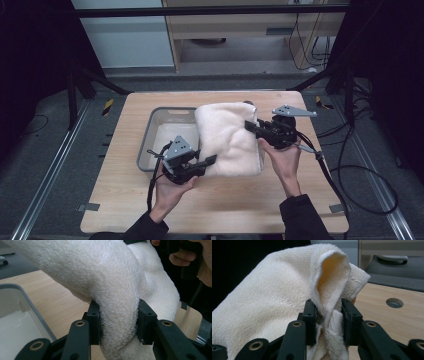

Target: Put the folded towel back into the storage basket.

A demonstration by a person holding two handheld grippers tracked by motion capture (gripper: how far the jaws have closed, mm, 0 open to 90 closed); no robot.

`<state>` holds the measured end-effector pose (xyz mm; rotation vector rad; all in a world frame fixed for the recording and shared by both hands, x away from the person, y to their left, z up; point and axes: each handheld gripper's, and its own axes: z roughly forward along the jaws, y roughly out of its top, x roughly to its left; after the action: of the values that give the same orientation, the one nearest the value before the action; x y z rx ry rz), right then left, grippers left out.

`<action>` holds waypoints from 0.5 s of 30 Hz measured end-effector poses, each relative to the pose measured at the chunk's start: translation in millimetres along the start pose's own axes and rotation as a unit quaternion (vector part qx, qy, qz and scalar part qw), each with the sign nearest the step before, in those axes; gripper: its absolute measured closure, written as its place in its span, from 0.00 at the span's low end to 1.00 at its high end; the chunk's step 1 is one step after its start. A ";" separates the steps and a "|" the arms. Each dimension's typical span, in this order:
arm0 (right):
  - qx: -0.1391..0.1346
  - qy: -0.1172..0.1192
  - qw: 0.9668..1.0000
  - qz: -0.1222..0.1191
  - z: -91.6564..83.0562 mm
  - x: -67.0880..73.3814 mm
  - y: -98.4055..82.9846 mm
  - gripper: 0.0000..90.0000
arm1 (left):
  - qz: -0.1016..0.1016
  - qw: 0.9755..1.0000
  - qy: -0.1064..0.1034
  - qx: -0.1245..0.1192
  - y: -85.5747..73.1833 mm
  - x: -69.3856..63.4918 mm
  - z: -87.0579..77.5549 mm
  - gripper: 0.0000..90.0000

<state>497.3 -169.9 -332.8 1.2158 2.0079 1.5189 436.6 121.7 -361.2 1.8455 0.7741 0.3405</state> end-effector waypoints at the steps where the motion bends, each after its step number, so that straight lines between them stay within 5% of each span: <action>1: 0.000 -0.001 1.000 -0.002 1.1 1.5 1.7 0.76 | 0.000 1.000 0.001 -0.001 0.1 0.7 -0.7 0.68; 15: 0.000 0.006 1.000 -0.011 18.3 16.0 15.6 0.76 | -0.005 1.000 0.017 -0.010 3.2 14.9 -18.2 0.68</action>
<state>507.6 -145.1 -322.0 1.1840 2.0221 1.5187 438.7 143.8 -352.7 1.8201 0.8004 0.3731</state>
